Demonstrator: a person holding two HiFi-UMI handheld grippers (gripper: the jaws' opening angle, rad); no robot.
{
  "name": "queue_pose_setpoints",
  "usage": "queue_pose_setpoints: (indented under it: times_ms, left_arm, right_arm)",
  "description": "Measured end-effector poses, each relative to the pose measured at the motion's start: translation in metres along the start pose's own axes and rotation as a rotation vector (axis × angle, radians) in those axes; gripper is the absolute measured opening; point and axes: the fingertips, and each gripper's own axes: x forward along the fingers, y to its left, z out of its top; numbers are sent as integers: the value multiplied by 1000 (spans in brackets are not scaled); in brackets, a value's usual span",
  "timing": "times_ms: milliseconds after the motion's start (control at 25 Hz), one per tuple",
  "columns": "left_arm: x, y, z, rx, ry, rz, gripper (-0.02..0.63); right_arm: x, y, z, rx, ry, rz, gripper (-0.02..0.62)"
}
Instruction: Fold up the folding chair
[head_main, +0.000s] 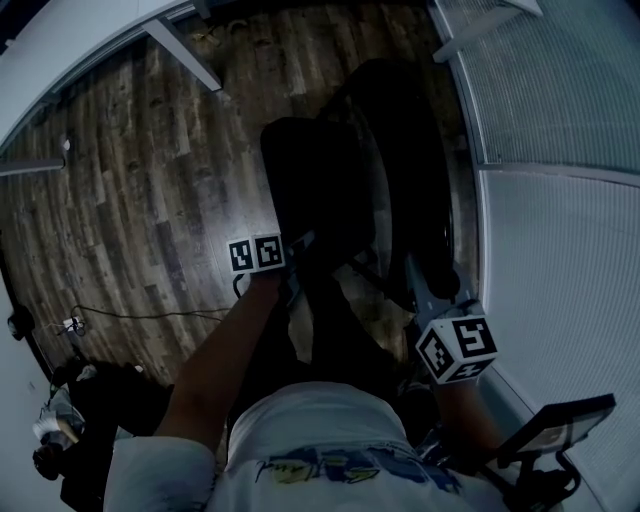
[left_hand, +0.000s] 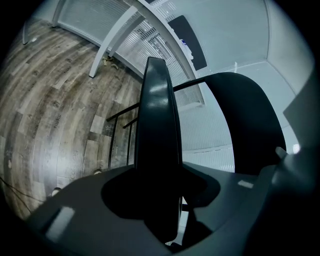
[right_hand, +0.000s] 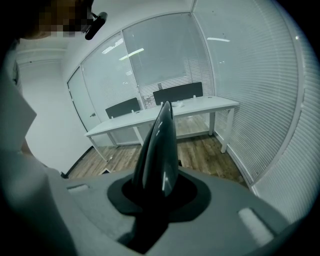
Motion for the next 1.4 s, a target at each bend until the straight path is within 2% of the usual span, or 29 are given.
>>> queue_pose_setpoints:
  times_ms: [160,400,1400]
  left_arm:
    - [10,-25,-2,9,17,-8,184]
    - [27,-63,13,0,44,-1,174]
    - [62,-113,-9,21,79,101,158]
  right_arm:
    - [-3,3,2,2,0,3,83]
    - [2,-8,26,-4,13,1,86]
    - [-10,9,11,-12,8,8,101]
